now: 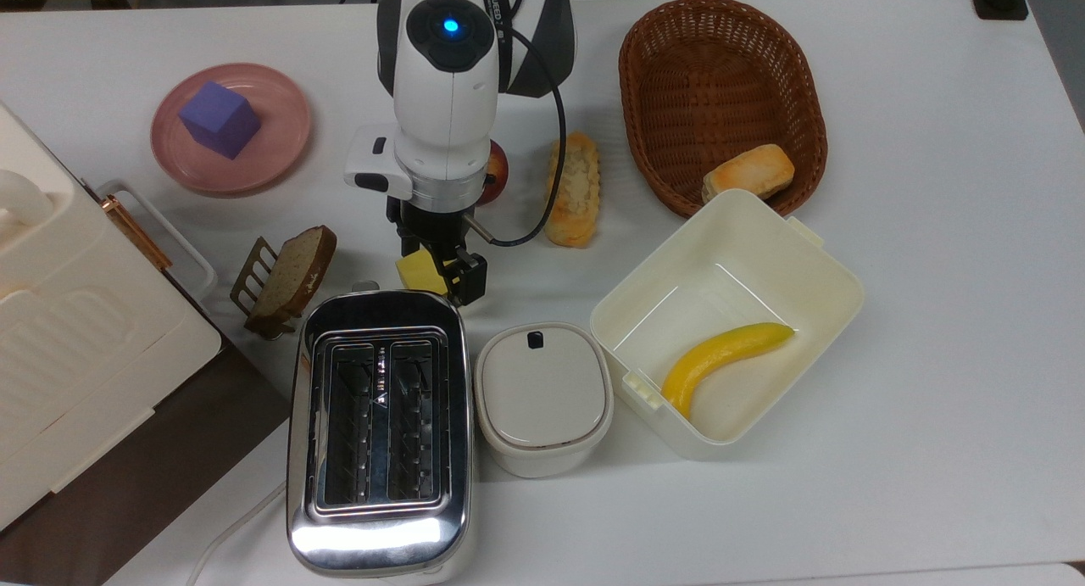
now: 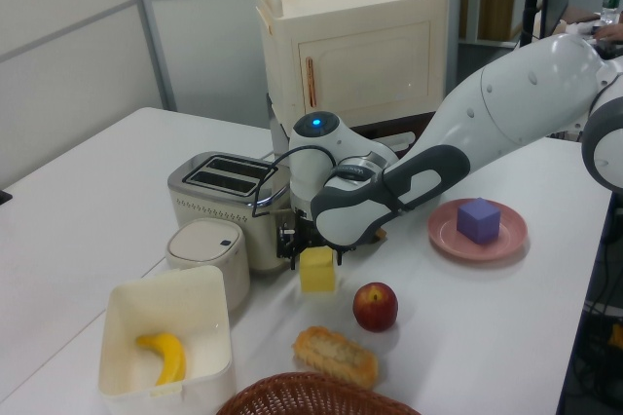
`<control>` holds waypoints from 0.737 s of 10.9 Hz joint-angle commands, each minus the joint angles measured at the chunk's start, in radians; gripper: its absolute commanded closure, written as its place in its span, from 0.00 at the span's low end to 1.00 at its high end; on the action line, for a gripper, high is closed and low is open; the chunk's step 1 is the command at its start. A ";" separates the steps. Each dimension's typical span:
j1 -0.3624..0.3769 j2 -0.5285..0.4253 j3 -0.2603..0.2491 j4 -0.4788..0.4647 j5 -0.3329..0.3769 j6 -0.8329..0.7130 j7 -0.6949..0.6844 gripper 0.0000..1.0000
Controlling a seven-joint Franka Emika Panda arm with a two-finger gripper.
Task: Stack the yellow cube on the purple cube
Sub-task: 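Close the gripper on the yellow cube, then lift the yellow cube and carry it toward the purple cube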
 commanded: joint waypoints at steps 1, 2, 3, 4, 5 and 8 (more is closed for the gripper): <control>0.012 -0.005 -0.003 -0.011 -0.031 0.015 0.031 0.87; 0.012 -0.007 -0.004 -0.011 -0.033 0.014 0.029 0.87; 0.012 -0.013 -0.004 -0.011 -0.043 0.009 0.029 0.87; 0.010 -0.040 -0.003 -0.015 -0.063 -0.006 0.026 0.87; 0.008 -0.101 -0.001 -0.040 -0.091 -0.058 0.012 0.87; -0.074 -0.284 0.076 -0.035 -0.103 -0.416 -0.293 0.87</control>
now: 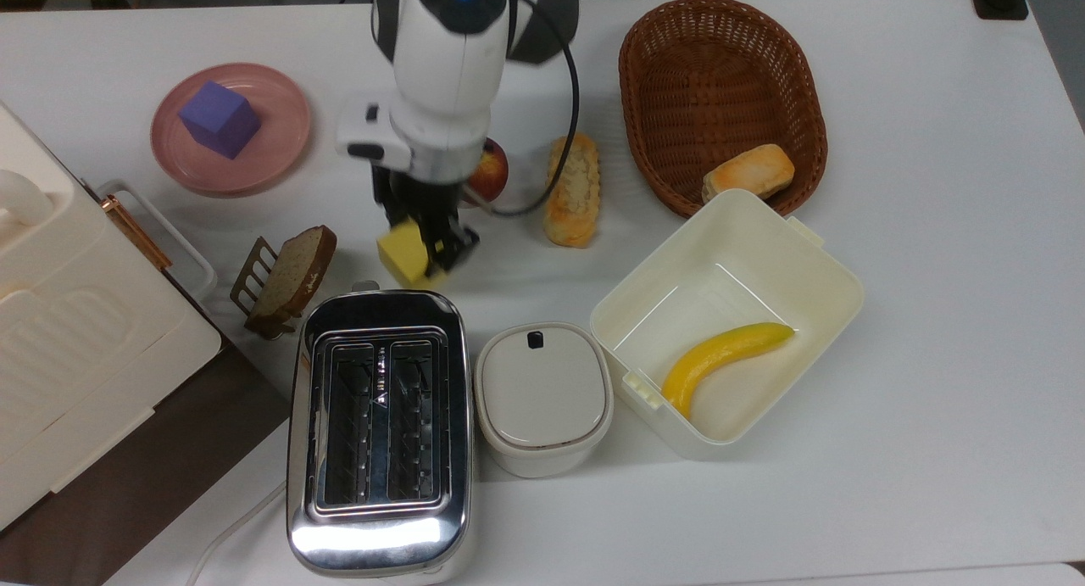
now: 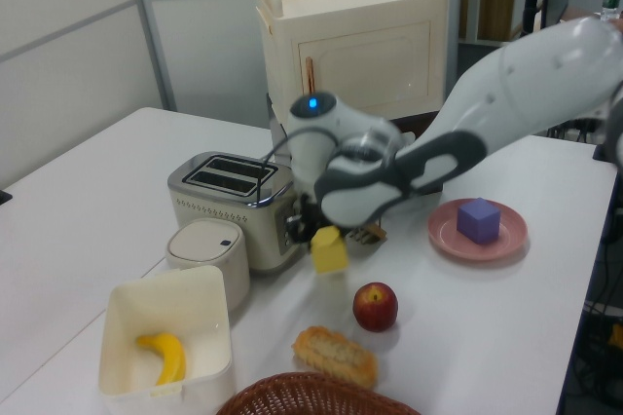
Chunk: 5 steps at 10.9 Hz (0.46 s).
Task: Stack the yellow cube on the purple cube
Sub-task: 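Lift the yellow cube and carry it toward the purple cube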
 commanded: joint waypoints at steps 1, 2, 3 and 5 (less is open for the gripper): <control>-0.146 -0.220 0.135 -0.043 -0.010 -0.326 -0.325 0.87; -0.203 -0.257 0.171 -0.040 -0.002 -0.394 -0.411 0.87; -0.245 -0.289 0.177 -0.030 0.002 -0.428 -0.468 0.86; -0.323 -0.345 0.177 -0.016 0.022 -0.488 -0.602 0.86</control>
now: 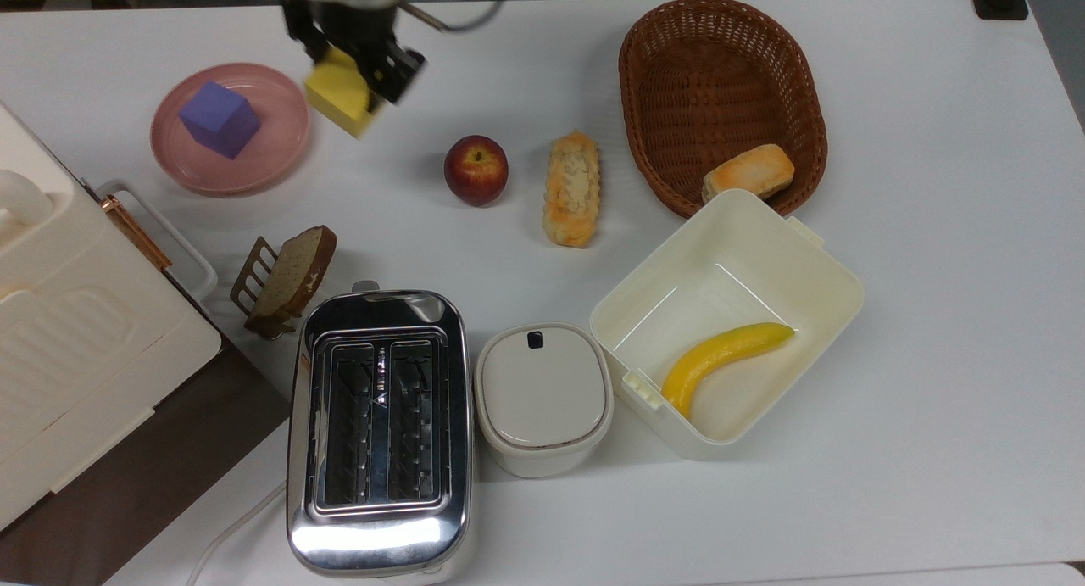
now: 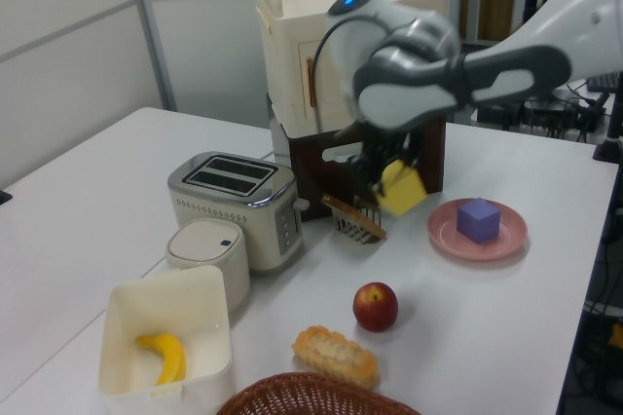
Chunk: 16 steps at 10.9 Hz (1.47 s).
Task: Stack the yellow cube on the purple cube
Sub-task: 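Lift the yellow cube and carry it toward the purple cube, then lower the yellow cube onto the top of the purple cube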
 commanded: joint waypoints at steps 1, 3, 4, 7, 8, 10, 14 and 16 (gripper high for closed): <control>-0.134 -0.098 0.020 -0.012 0.057 -0.080 -0.244 0.86; -0.243 -0.130 0.019 -0.013 0.113 -0.096 -0.405 0.86; -0.291 -0.127 0.014 -0.019 0.126 -0.088 -0.447 0.86; -0.374 -0.092 0.009 -0.065 0.127 0.070 -0.495 0.86; -0.386 -0.082 0.008 -0.100 0.127 0.140 -0.495 0.86; -0.395 -0.075 -0.013 -0.166 0.127 0.243 -0.495 0.86; -0.400 -0.054 -0.038 -0.298 0.151 0.460 -0.495 0.86; -0.400 -0.055 -0.041 -0.320 0.237 0.482 -0.568 0.86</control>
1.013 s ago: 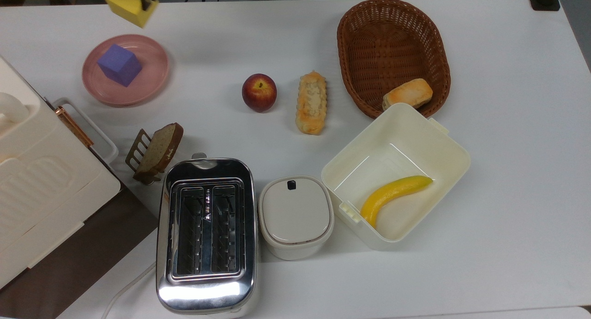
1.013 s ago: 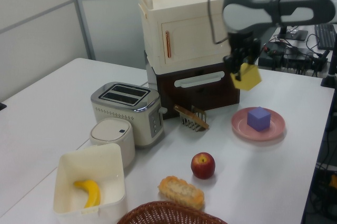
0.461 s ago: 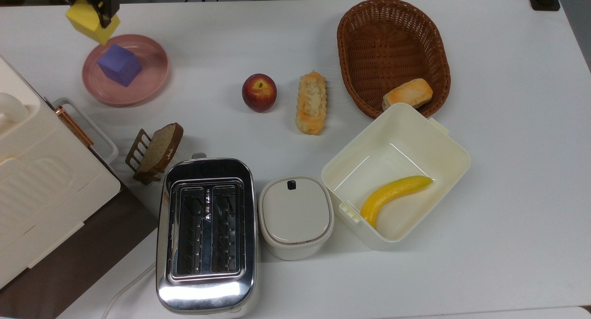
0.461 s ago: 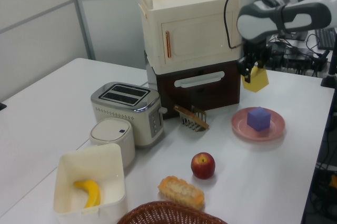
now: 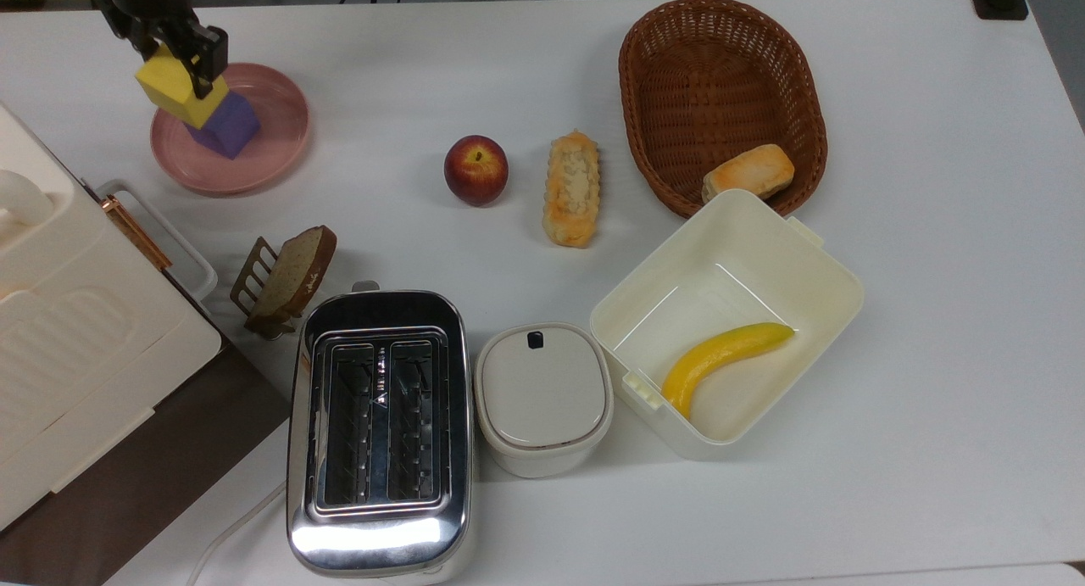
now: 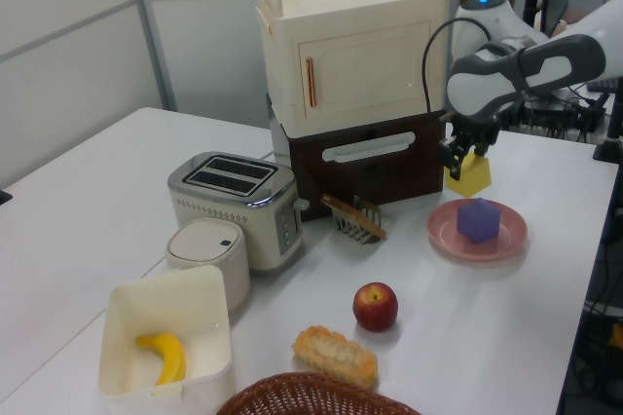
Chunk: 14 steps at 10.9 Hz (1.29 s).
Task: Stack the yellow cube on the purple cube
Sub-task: 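Lower the yellow cube onto the top of the purple cube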
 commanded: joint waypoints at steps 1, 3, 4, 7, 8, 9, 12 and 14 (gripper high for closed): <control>-0.003 -0.033 -0.009 -0.055 0.129 0.047 -0.105 0.86; -0.002 -0.036 -0.009 -0.058 0.148 0.046 -0.110 0.86; -0.003 -0.036 -0.009 -0.063 0.148 0.044 -0.130 0.86; -0.011 -0.045 -0.023 -0.083 0.148 0.008 -0.245 0.86; -0.011 -0.052 -0.026 -0.084 0.148 -0.002 -0.247 0.86; -0.011 -0.057 -0.026 -0.093 0.150 0.000 -0.236 0.86; -0.009 -0.076 -0.029 -0.120 0.151 0.006 -0.213 0.86; -0.005 -0.071 -0.031 -0.121 0.151 0.011 -0.182 0.86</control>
